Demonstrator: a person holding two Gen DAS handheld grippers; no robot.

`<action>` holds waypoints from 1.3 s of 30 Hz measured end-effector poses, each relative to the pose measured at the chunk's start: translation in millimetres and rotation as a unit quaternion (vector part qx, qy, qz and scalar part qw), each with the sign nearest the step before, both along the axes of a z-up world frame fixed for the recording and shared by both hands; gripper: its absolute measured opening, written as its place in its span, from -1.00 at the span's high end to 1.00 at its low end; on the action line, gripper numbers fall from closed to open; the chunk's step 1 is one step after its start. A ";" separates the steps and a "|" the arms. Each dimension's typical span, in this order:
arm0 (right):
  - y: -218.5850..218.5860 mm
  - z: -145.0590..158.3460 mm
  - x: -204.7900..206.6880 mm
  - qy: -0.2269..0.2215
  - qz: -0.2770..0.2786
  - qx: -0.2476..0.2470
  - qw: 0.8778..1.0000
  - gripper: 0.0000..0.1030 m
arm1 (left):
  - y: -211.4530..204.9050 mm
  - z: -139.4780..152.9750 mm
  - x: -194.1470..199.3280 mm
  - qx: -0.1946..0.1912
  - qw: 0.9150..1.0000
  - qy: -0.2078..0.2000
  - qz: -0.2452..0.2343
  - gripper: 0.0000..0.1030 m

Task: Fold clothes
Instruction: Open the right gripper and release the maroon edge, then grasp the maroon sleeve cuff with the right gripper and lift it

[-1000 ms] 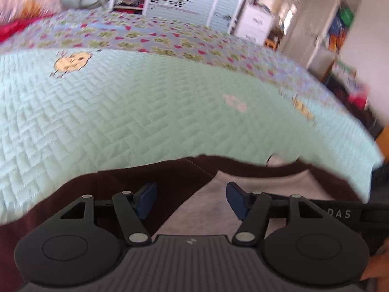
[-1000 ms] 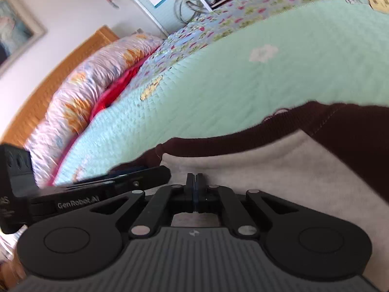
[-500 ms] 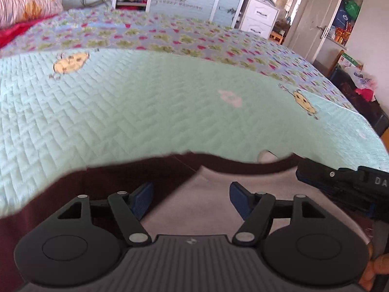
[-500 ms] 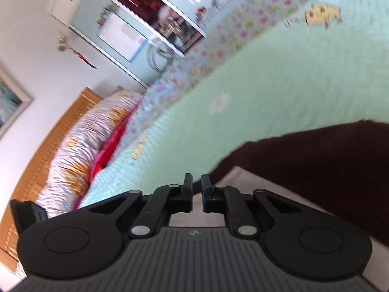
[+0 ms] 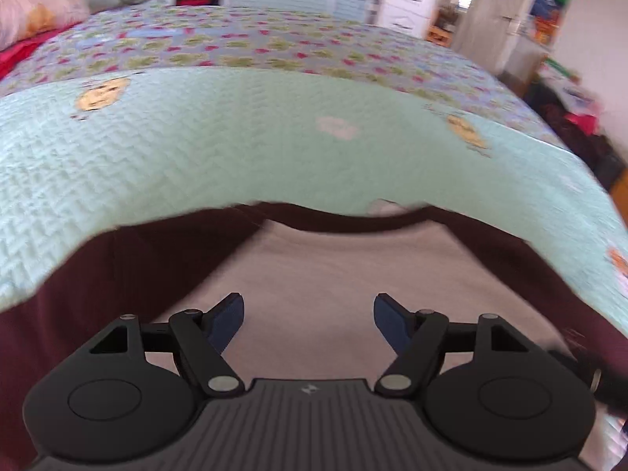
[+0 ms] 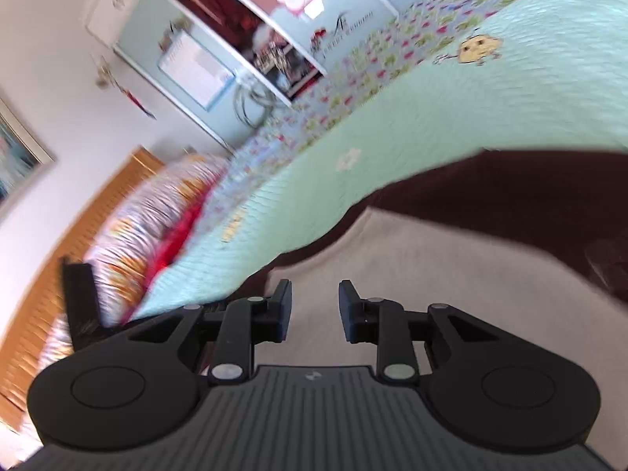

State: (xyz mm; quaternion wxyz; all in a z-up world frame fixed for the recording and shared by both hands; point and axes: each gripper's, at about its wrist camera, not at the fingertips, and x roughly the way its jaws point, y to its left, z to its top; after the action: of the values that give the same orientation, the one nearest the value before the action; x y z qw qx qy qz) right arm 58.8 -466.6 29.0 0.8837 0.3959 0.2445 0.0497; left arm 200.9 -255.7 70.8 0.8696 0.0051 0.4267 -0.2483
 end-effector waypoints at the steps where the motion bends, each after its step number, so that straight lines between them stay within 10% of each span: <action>1: -1.5 -0.7 -23.6 0.004 -0.009 0.006 1.000 0.42 | -5.6 4.0 -10.1 -0.007 1.000 0.001 -0.017 -0.47; 7: -48.3 -3.7 -181.5 0.030 -0.196 0.049 0.979 0.14 | -60.2 8.5 -72.5 -0.050 0.991 0.036 -0.120 -0.47; 12: -108.9 3.1 -297.7 0.045 -0.379 0.042 0.923 0.07 | -103.4 -4.1 -97.9 -0.041 0.989 0.045 -0.138 -0.47; 16: -155.5 -7.5 -376.7 0.047 -0.532 0.075 0.842 -0.43 | -114.8 -19.4 -100.7 -0.028 0.991 0.065 -0.114 -0.47; 20: -192.9 -32.2 -412.6 0.039 -0.577 0.113 0.808 -0.50 | -116.8 -26.6 -109.0 -0.012 0.993 0.044 -0.110 -0.48; 27: -254.8 -48.6 -376.3 -0.002 -0.498 0.113 0.860 -0.48 | -130.2 -31.3 -117.4 0.020 0.993 0.021 -0.118 -0.74; 28: -263.6 -45.9 -370.5 0.007 -0.479 0.100 0.872 -0.34 | -132.9 -31.9 -119.5 0.028 0.992 0.017 -0.121 -0.76; 30: -274.2 -42.3 -360.6 0.025 -0.443 0.108 0.890 0.83 | -139.8 -33.8 -124.6 0.051 0.990 0.004 -0.135 -0.86; 39: -308.1 -16.2 -360.0 0.075 -0.370 -0.030 0.925 0.83 | -140.2 -40.3 -130.5 0.074 0.983 -0.021 -0.168 -1.00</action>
State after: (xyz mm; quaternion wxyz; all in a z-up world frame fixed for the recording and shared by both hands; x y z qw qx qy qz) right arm -301.2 -774.7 12.8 0.8298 0.4340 0.1475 -0.3182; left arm 70.4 -395.9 30.5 0.8217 0.1459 0.4186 -0.3582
